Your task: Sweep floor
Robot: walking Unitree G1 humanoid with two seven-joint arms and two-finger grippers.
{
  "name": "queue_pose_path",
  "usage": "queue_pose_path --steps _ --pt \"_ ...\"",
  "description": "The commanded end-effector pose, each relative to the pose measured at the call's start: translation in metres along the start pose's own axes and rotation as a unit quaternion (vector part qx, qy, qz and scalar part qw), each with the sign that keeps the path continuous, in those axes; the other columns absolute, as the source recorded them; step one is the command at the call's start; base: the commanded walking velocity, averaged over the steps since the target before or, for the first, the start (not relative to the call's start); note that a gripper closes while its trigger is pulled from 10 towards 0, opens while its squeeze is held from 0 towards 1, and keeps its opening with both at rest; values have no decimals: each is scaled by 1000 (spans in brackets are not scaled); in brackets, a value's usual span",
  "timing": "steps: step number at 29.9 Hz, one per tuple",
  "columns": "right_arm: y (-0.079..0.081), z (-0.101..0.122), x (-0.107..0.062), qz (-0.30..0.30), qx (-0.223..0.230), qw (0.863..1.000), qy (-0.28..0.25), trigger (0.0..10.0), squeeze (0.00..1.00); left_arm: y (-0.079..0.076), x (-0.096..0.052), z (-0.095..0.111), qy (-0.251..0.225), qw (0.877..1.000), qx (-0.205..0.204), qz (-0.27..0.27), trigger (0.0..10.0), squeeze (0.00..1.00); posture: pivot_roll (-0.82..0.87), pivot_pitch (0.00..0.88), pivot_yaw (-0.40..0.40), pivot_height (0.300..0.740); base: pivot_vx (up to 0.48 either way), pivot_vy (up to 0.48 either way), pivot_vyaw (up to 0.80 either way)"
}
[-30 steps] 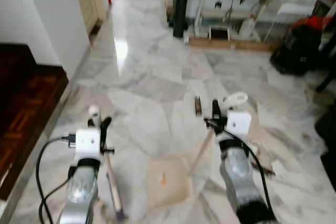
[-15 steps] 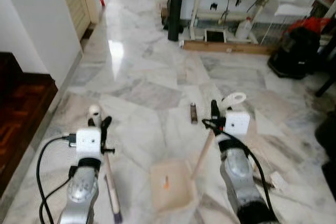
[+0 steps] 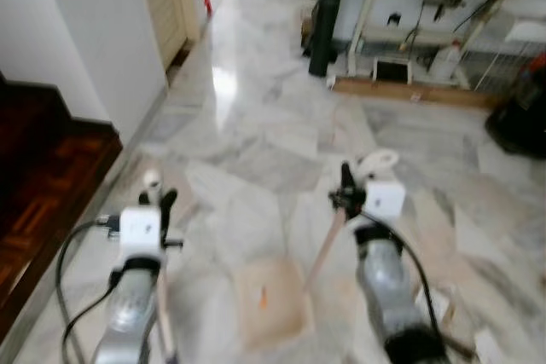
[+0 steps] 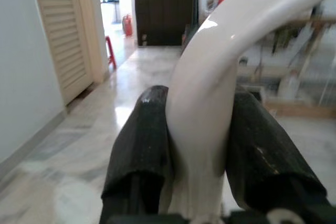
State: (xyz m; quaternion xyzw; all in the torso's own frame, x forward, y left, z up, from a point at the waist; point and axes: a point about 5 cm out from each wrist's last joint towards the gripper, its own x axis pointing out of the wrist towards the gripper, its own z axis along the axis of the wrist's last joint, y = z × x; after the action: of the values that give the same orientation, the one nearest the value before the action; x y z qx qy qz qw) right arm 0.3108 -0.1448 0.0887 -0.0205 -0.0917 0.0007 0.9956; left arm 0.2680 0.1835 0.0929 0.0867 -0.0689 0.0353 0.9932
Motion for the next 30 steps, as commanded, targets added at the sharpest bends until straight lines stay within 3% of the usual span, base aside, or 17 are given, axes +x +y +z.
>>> queue_pose_path --steps 1,30 --pt "4 12 6 5 1 1000 -28 10000 0 4 3 9 -25 1000 8 3 10000 0 112 18 -42 740 352 0 0" --pt "3 12 8 2 11 1000 -26 10000 0 2 5 10 -27 1000 6 1 10000 0 111 30 -43 740 346 0 0"
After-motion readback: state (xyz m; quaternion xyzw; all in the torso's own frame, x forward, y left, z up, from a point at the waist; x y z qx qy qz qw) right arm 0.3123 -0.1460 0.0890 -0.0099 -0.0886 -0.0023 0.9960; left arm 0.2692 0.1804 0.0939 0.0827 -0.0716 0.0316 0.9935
